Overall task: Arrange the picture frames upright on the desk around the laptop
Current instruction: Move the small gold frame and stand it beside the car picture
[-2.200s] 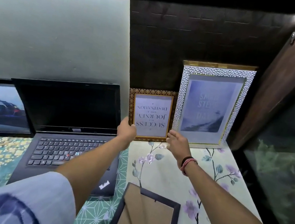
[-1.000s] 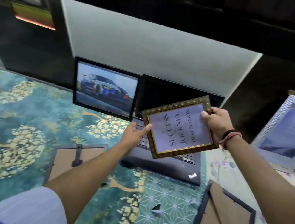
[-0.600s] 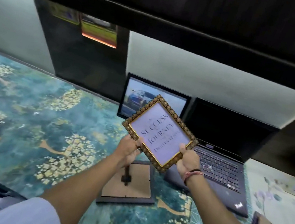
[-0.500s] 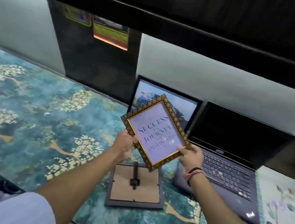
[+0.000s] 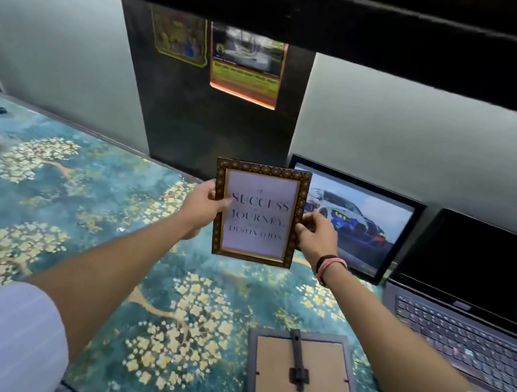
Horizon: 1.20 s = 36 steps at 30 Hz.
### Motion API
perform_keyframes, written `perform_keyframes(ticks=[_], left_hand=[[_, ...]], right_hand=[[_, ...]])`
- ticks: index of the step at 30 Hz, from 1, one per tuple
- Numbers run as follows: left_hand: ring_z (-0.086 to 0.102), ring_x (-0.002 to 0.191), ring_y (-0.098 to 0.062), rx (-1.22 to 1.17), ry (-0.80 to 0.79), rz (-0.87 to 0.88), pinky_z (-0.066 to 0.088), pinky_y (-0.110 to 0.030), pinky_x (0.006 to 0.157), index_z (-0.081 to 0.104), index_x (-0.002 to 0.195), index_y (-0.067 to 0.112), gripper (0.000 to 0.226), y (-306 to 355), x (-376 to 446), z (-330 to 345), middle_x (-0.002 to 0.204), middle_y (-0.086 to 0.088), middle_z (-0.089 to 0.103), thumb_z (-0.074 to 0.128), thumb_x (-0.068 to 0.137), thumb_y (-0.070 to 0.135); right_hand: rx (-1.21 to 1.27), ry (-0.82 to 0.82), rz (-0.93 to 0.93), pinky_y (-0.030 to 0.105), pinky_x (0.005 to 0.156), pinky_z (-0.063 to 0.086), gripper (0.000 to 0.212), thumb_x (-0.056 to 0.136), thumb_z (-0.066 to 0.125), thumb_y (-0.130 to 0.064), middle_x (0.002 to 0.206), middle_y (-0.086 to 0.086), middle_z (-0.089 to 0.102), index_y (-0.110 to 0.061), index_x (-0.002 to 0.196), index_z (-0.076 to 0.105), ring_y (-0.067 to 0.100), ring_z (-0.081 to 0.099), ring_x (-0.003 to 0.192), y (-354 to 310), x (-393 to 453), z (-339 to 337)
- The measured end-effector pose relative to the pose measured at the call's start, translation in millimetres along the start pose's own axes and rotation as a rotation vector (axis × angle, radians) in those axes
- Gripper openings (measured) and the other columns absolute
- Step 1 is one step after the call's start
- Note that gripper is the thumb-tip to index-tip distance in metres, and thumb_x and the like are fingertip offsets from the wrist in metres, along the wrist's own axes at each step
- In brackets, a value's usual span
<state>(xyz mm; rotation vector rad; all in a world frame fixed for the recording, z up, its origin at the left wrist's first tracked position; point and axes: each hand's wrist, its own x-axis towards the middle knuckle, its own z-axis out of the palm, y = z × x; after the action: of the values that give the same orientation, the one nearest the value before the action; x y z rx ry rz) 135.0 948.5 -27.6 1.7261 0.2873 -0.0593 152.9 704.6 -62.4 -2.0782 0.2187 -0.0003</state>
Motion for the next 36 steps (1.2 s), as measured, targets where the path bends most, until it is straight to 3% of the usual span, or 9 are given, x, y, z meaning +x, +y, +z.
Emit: perform_keyframes(ticks=[3,8,11,17,21,25,29,32,36], left_hand=[[0.064,0.086,-0.025,0.155,0.092,0.034,0.054,-0.035,0.076,0.07,0.102,0.022,0.017,-2,40,-25,0.088,-0.002,0.068,0.075,0.089,0.012],[0.075,0.097,-0.036,0.189,0.145,0.017,0.062,-0.051,0.087,0.077,0.083,0.025,0.006,-22,106,-53,0.094,-0.005,0.08,0.071,0.082,0.027],[0.073,0.1,-0.031,0.171,0.192,0.015,0.058,-0.039,0.087,0.079,0.089,0.024,0.017,-25,121,-59,0.097,-0.006,0.081,0.065,0.094,0.018],[0.06,0.077,-0.013,0.131,0.116,0.05,0.041,-0.008,0.055,0.076,0.1,0.023,0.037,-34,142,-58,0.083,0.002,0.071,0.047,0.099,0.0],[0.067,0.102,-0.019,0.105,0.035,0.035,0.048,-0.007,0.076,0.071,0.124,0.021,0.05,-41,154,-58,0.108,-0.002,0.074,0.043,0.095,-0.008],[0.069,0.115,-0.022,0.061,-0.052,0.049,0.054,-0.031,0.099,0.066,0.135,0.013,0.056,-42,159,-51,0.124,-0.004,0.074,0.036,0.096,-0.014],[0.072,0.113,-0.025,0.05,-0.083,0.032,0.061,-0.041,0.087,0.067,0.13,0.01,0.057,-43,162,-49,0.12,-0.008,0.076,0.037,0.092,-0.02],[0.069,0.117,-0.025,0.037,-0.116,0.015,0.06,-0.044,0.088,0.057,0.144,0.011,0.061,-40,160,-48,0.128,-0.008,0.072,0.04,0.095,-0.02],[0.061,0.124,-0.023,0.057,-0.156,-0.029,0.057,-0.041,0.1,0.03,0.162,0.018,0.075,-39,158,-46,0.149,-0.008,0.059,0.041,0.097,-0.017]], right_hand=[[-0.01,0.095,0.011,0.046,0.089,0.056,0.01,0.079,0.061,-0.013,0.092,0.01,0.076,-0.019,0.083,0.067,0.032,0.07,0.094,-15,24,37],[-0.001,0.185,0.062,0.043,0.098,0.052,0.018,0.086,0.066,-0.014,0.107,0.013,0.074,-0.015,0.104,0.071,0.031,0.065,0.107,-46,44,80],[0.012,0.204,0.057,0.043,0.096,0.054,0.024,0.091,0.064,-0.016,0.105,0.015,0.073,-0.01,0.113,0.07,0.032,0.066,0.105,-53,54,98],[-0.052,0.172,0.096,0.033,0.096,0.048,0.027,0.095,0.05,-0.005,0.111,0.023,0.071,0.003,0.113,0.069,0.036,0.063,0.11,-61,66,113],[-0.138,0.098,0.116,0.029,0.097,0.045,0.038,0.09,0.047,-0.001,0.117,0.02,0.065,-0.005,0.123,0.064,0.034,0.06,0.114,-65,70,115],[-0.215,0.099,0.113,0.03,0.077,0.044,0.014,0.084,0.045,-0.001,0.089,0.01,0.058,-0.012,0.09,0.05,0.028,0.055,0.085,-68,78,116],[-0.193,0.128,0.121,0.034,0.065,0.038,0.018,0.081,0.045,0.002,0.071,0.009,0.047,-0.011,0.072,0.037,0.028,0.046,0.072,-75,72,117],[-0.136,0.126,0.123,0.037,0.066,0.045,0.007,0.083,0.045,0.001,0.088,0.016,0.061,-0.004,0.086,0.05,0.034,0.057,0.08,-72,68,121],[-0.072,0.11,0.131,0.039,0.082,0.052,0.037,0.09,0.043,0.001,0.111,0.016,0.062,0.001,0.126,0.052,0.033,0.059,0.096,-70,62,123]])
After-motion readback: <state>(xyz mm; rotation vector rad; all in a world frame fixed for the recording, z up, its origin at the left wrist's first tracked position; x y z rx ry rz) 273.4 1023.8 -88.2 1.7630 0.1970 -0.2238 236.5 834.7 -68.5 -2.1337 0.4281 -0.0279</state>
